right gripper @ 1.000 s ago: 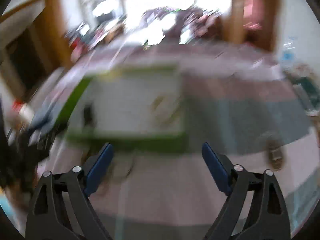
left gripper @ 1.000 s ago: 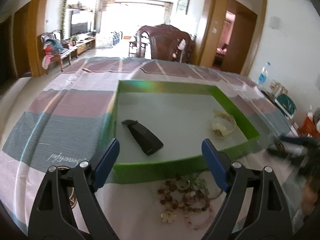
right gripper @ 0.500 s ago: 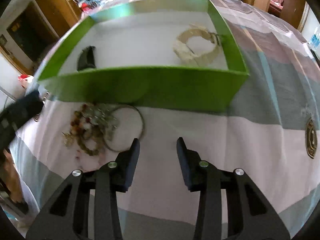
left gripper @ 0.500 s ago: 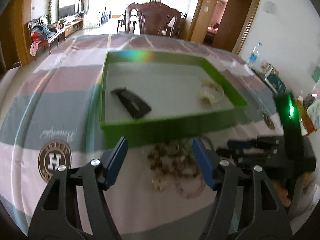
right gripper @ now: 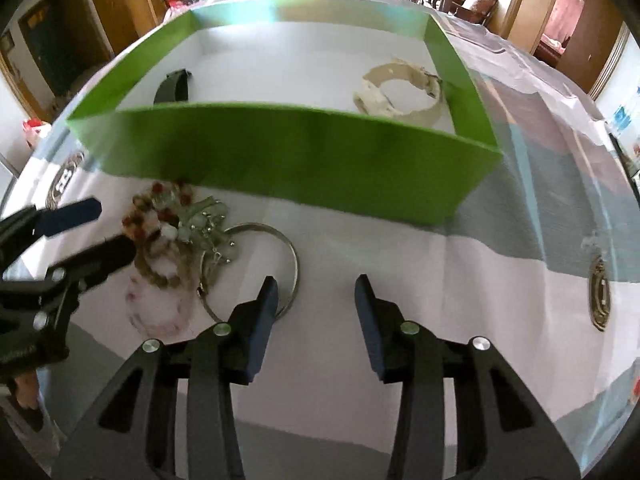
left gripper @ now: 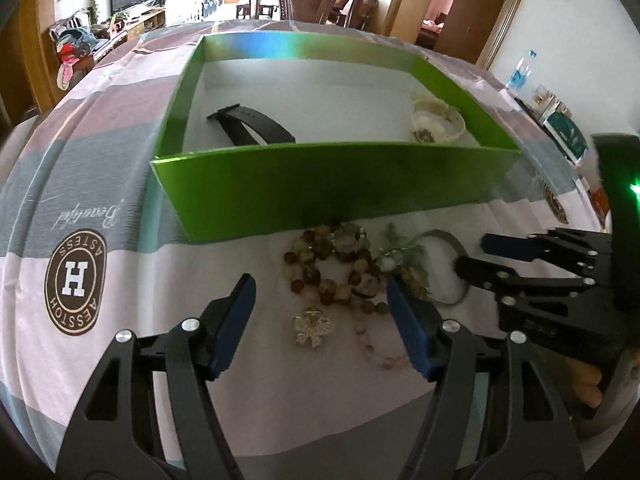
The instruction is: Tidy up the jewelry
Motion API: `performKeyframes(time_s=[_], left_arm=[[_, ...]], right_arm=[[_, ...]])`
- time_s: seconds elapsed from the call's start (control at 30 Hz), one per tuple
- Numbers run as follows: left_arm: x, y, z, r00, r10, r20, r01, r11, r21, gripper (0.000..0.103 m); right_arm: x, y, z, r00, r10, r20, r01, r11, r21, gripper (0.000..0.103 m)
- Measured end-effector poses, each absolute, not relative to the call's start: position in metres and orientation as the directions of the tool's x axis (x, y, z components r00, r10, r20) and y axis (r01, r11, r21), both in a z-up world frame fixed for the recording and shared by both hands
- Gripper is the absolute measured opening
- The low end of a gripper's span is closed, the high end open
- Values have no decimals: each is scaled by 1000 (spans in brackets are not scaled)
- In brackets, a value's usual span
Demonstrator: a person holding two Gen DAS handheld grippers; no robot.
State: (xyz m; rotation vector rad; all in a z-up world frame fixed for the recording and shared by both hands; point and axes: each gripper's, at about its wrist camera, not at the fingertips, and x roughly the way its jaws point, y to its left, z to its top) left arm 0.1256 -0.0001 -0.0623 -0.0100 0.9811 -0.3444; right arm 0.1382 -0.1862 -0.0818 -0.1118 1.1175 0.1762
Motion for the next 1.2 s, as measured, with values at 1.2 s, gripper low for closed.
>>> performKeyframes(time_s=[1.2], left_arm=[[133,-11,-72,493,-283,-823,285,946,-155,73]], right_arm=[[126,-209,-53,497,156,-854,-239,970,38,8]])
